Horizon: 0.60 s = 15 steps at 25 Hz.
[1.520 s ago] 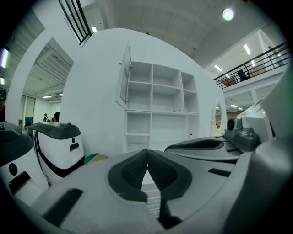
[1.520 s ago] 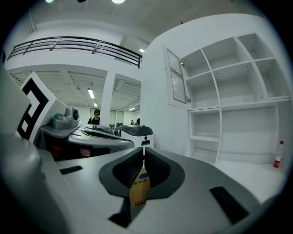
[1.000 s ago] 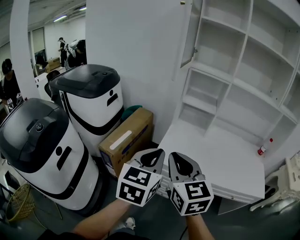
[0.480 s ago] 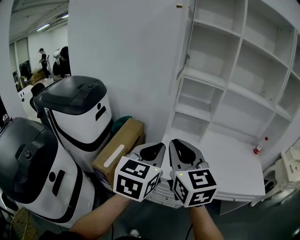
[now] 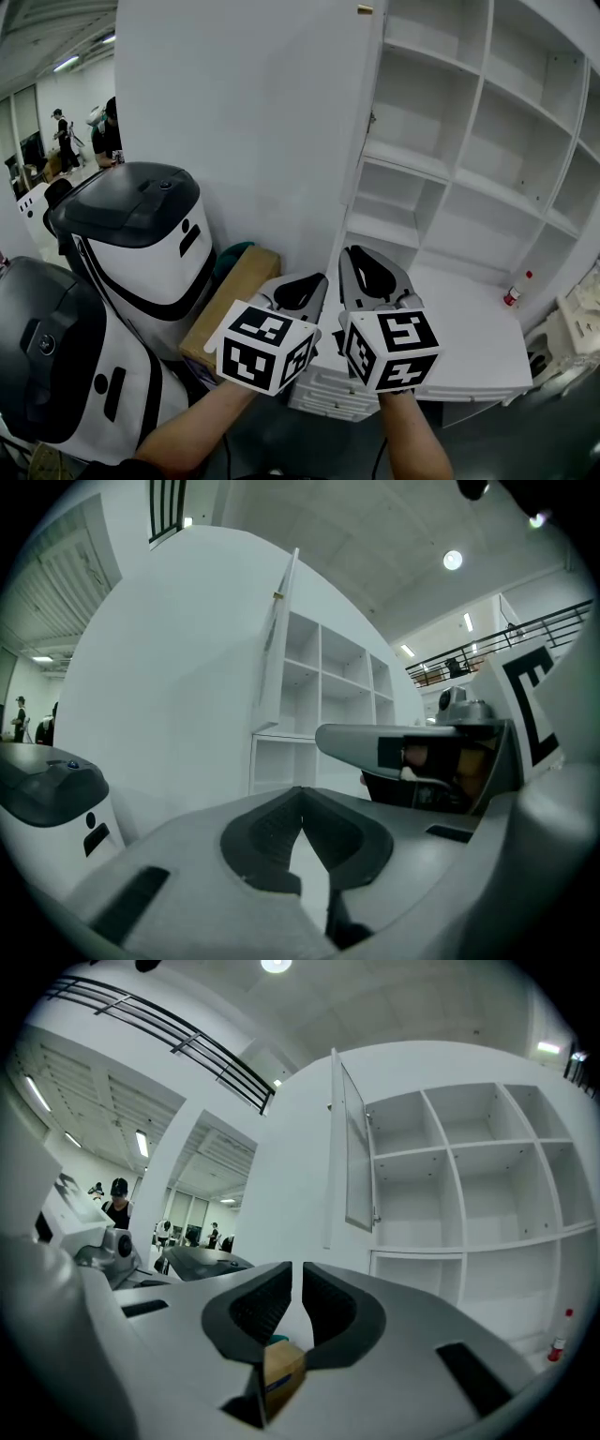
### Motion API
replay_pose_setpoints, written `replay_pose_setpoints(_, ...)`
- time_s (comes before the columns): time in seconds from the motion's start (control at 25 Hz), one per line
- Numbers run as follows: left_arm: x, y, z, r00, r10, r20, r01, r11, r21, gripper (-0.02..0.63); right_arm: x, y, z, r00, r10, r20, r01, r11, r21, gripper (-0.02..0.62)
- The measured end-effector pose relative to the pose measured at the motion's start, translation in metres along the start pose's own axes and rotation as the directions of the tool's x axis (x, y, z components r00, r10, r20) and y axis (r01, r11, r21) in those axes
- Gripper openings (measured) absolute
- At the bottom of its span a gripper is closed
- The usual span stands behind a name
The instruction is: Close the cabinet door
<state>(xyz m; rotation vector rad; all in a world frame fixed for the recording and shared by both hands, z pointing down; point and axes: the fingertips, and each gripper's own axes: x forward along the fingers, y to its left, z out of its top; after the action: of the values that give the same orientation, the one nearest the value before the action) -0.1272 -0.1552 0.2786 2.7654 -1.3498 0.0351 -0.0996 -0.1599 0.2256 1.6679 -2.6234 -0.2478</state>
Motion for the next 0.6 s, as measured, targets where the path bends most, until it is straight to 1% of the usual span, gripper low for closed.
replay_pose_setpoints(0.12, 0.004, 0.009, 0.009, 1.000, 0.001, 0.011, -0.001, 1.000, 0.006, 0.014, 0.012, -0.004, 0.012, 1.000, -0.013, 0.020, 0.013, 1.000, 0.003, 0.033)
replay_pose_setpoints(0.24, 0.007, 0.018, 0.016, 1.000, 0.007, 0.023, -0.007, 1.000, 0.013, 0.014, 0.022, -0.005, 0.019, 1.000, -0.006, 0.029, 0.006, 1.000, 0.010, 0.080)
replay_pose_setpoints(0.4, 0.013, 0.023, 0.021, 0.999, 0.011, 0.034, -0.011, 1.000, 0.018, 0.014, 0.034, -0.011, 0.021, 0.999, -0.026, 0.040, 0.027, 1.000, -0.007, 0.087)
replay_pose_setpoints(0.6, 0.026, 0.026, 0.020, 0.999, 0.021, 0.036, -0.021, 1.000, 0.018, 0.014, 0.053, -0.022, 0.026, 0.998, -0.043, 0.053, 0.043, 0.999, -0.008, 0.124)
